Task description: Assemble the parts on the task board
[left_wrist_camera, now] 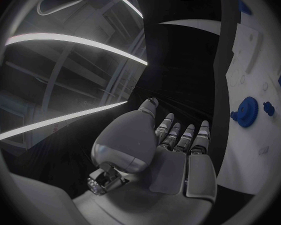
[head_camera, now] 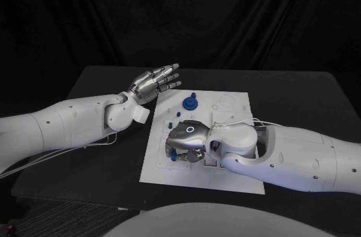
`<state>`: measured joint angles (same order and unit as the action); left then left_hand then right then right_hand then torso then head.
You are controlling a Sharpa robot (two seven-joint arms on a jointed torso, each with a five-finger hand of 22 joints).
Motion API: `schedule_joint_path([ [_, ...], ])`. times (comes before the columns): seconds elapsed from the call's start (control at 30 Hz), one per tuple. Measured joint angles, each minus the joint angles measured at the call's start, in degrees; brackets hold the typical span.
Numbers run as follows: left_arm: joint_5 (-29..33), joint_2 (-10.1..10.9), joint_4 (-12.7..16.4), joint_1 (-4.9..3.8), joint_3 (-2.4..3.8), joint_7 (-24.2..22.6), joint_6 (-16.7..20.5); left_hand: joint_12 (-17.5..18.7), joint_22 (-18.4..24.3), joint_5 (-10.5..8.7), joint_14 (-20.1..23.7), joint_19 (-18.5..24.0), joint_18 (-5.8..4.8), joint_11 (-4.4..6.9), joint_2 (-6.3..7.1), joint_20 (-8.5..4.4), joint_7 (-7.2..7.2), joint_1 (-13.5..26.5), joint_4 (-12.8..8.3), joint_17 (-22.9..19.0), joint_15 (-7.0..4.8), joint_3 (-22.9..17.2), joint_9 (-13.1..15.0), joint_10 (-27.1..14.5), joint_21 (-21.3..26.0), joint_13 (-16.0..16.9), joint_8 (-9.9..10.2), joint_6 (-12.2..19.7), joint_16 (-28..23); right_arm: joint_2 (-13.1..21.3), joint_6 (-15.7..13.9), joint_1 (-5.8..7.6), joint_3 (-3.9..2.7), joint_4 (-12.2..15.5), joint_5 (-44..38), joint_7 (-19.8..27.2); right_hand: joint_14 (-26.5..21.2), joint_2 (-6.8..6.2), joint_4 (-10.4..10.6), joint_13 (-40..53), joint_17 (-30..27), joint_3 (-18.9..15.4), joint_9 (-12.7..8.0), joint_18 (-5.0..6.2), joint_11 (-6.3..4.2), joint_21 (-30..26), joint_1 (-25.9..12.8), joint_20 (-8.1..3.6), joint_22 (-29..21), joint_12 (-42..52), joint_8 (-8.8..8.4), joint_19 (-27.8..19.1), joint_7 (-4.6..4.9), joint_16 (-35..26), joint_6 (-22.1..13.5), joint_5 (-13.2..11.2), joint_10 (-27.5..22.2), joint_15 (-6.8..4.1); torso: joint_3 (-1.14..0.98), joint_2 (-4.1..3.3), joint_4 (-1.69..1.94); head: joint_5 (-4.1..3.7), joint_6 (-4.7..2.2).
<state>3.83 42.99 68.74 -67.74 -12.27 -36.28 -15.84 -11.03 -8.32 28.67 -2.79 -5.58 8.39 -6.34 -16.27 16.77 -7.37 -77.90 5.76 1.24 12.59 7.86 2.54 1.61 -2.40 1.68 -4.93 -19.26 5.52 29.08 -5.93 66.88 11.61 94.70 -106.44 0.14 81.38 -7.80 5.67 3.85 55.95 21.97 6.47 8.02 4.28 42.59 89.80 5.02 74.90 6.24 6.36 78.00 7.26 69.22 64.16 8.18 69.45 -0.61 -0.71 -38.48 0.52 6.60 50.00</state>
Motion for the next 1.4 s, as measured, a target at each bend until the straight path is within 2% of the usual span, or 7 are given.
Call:
schedule_joint_path([
  [0.47, 0.0, 0.0, -0.1, 0.02, 0.0, 0.2, -0.1, 0.0, 0.0, 0.0, 0.0, 0.0, 0.0, 0.0, 0.0, 0.0, 0.0, 0.0, 0.0, 0.0, 0.0, 0.0, 0.0, 0.0, 0.0, 0.0, 0.0, 0.0, 0.0, 0.1, 0.4, -0.29, 0.18, -0.2, 0.0, -0.5, -0.1, 0.0, 0.0, 0.0, -0.3, 0.0, 0.0, 0.01, -0.08, 0.0, 0.0, 0.03, 0.0, 0.1, -0.55, -0.4, 0.44, -0.2, 0.0, -0.1, 0.1, 0.14, -0.01, -0.01, 0.01, -0.02, 0.0],
  [0.63, 0.0, 0.0, -0.1, 0.03, 0.0, 0.2, -0.1, 0.0, 0.0, 0.0, 0.0, 0.0, 0.0, 0.0, 0.0, 0.0, 0.0, 0.0, 0.0, 0.0, 0.0, 0.0, 0.0, 0.0, 0.0, 0.0, 0.0, 0.0, 0.0, 0.1, 0.5, -0.29, 0.23, -0.5, 0.0, -0.5, -1.3, -0.77, 0.0, 0.2, -1.0, 0.0, -1.6, 0.0, 1.29, -1.0, -1.7, 0.82, 0.0, -2.2, -2.7, -1.2, 1.89, -0.7, -6.3, 0.0, -4.1, 1.26, 0.01, -0.01, 0.01, 0.0, 0.0],
  [0.67, 0.0, 0.0, -0.1, 0.03, 0.0, 0.2, -0.1, 0.0, 0.0, 0.0, 0.0, 0.0, 0.0, 0.0, 0.0, 0.0, 0.0, 0.0, 0.0, 0.0, 0.0, 0.0, 0.0, 0.0, 0.0, 0.0, 0.0, 0.0, 0.0, 0.1, 0.5, -0.3, 0.26, -0.6, 0.0, -0.6, -1.5, -1.24, 0.0, 0.0, -1.1, 0.2, -2.2, 0.01, 1.66, -1.0, -2.2, 1.04, 0.0, -2.4, -2.7, -1.5, 1.45, -0.7, -8.5, -0.1, -5.8, 1.45, 0.02, -0.01, 0.01, 0.02, 0.0],
  [0.73, 0.0, 0.0, -0.1, 0.03, 0.0, 0.2, -0.1, 0.0, 0.0, 0.0, 0.0, 0.0, 0.0, 0.0, 0.0, 0.0, 0.0, 0.0, 0.0, 0.0, 0.0, 0.0, 0.0, 0.0, 0.0, 0.0, 0.0, 0.0, 0.0, 0.1, 0.6, -0.31, 0.28, -0.6, 0.0, -0.6, -1.9, -1.71, 0.0, -0.2, -1.9, 0.1, -2.8, 0.01, 2.29, -1.9, -2.7, 1.57, 0.0, -2.4, -2.7, -2.0, -0.95, -1.4, -13.4, -0.5, -9.8, 1.9, 0.02, -0.01, 0.01, 0.02, 0.0],
  [0.83, 0.0, 0.1, 0.0, 0.03, 0.0, 0.3, -0.1, 0.0, 0.0, 0.0, 0.0, 0.0, 0.0, 0.0, 0.0, 0.0, 0.0, 0.0, 0.0, 0.0, 0.0, 0.0, 0.0, 0.0, 0.0, 0.0, 0.0, 0.0, 0.0, 0.1, 0.6, -0.31, 0.28, -0.8, 0.0, -0.5, -3.2, -1.44, -0.5, -0.2, -3.5, -3.4, -3.5, 0.0, 3.16, -4.9, -3.5, 2.04, 0.0, -2.4, -3.25, -3.5, -3.33, -2.7, -29.0, -1.6, -18.1, 1.96, 0.02, -0.01, 0.01, -0.02, 0.0],
  [0.97, 0.0, 0.1, 0.0, 0.04, 0.0, 0.3, -0.1, 0.0, 0.0, 0.0, 0.0, 0.0, 0.0, 0.0, 0.0, 0.0, 0.0, 0.0, 0.2, 0.0, 0.0, -0.2, 0.0, 0.0, 0.0, 0.0, 0.0, 0.0, 0.0, 0.4, 0.3, -0.32, 0.28, -0.8, 0.0, -0.4, -4.0, -1.24, 1.3, -0.2, -4.7, -8.3, -4.0, 0.01, 3.69, -7.2, -3.1, 2.05, 0.0, -1.9, -3.82, -4.3, -5.47, -3.3, -40.3, -2.6, -23.1, 1.96, 0.02, -0.01, 0.01, -0.08, 0.0],
  [1.4, 0.0, 0.4, 0.0, 0.05, 0.0, 0.4, -0.1, 0.0, 0.0, 0.0, 0.0, 0.0, 0.0, 0.0, 0.0, 0.0, 0.0, 0.0, 0.2, 0.0, 0.0, -0.2, 0.0, 0.0, 0.0, 0.0, 0.0, 0.0, 0.0, 4.6, -3.8, -0.06, 0.32, 1.3, 0.1, 0.5, -4.4, -1.85, 5.9, 0.0, -5.4, -11.2, -4.0, 0.01, 3.73, -8.5, -0.4, 2.25, 0.0, 0.0, -3.82, -4.5, -5.78, -3.6, -41.6, -3.4, -24.6, 1.96, -0.01, 0.02, -0.02, -0.12, 0.0],
])
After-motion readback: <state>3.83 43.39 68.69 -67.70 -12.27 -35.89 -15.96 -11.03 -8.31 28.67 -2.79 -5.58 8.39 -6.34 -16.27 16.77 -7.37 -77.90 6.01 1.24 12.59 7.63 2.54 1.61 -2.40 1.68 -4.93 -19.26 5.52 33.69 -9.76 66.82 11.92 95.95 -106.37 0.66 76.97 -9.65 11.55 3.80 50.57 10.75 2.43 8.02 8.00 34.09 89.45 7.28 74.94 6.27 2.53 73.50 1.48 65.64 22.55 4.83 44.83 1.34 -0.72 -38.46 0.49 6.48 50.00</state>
